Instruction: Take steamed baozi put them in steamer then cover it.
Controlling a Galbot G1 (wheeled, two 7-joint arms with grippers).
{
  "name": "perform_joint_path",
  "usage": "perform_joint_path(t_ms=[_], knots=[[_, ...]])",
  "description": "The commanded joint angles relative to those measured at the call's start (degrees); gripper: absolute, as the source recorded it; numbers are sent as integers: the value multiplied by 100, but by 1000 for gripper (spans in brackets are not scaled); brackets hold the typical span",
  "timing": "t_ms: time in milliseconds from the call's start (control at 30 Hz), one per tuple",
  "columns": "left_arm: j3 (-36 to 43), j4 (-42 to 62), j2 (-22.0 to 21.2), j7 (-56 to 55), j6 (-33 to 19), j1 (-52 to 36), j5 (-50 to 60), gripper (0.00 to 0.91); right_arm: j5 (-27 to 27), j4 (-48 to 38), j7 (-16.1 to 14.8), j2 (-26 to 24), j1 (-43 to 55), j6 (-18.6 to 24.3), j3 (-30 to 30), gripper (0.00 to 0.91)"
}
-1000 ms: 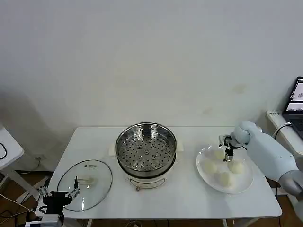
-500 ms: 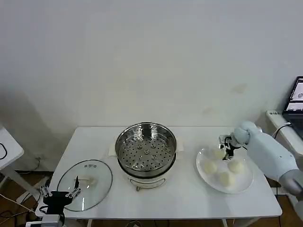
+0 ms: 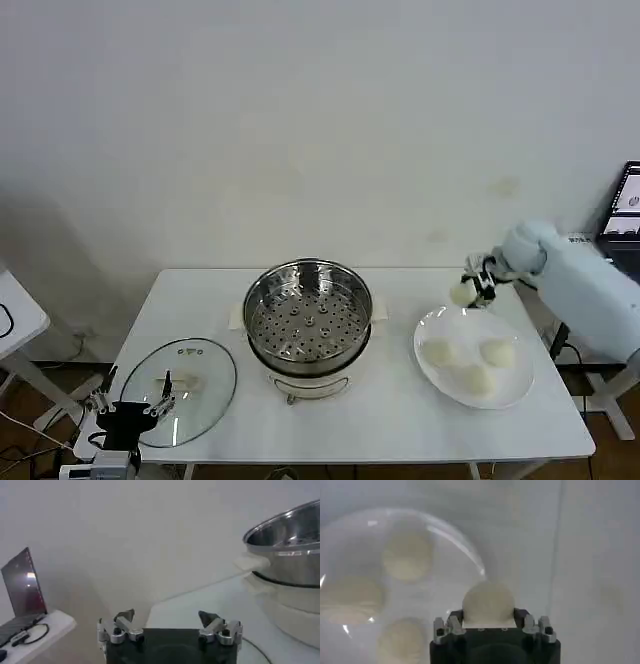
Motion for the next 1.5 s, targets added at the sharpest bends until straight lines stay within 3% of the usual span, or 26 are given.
perform_joint_path(t_ms=[33,333,533,633,1033,1233,1500], knots=[[-59,-18,11,-3,3,31,-1,907,1175,509,-9,322,1797,-14,-1201,665],[-135,-133,-19,-12,21,148,-6,907,1775,805,401,1582,2336,150,-2107,665],[-199,-281,73,31,170,302,-305,907,1712,713,806,2291,2267,783,-2614,665],[-317,-244,108,37,201,341,-483,907,1464,572,1089,2574,2182,1237,-2858,665],[-451,-179,102,7,186,409,-544,907,126,-12,1472,2899,1799,2713,-3100,665],[-438,-145,80,-11,181,398,-538,907,-498,-171,1725,2903,1561,3016,-3056,665],[-485,-140,91,-10,182,374,-538,907,-773,-514,1923,3074,1329,3143,-3024,665]])
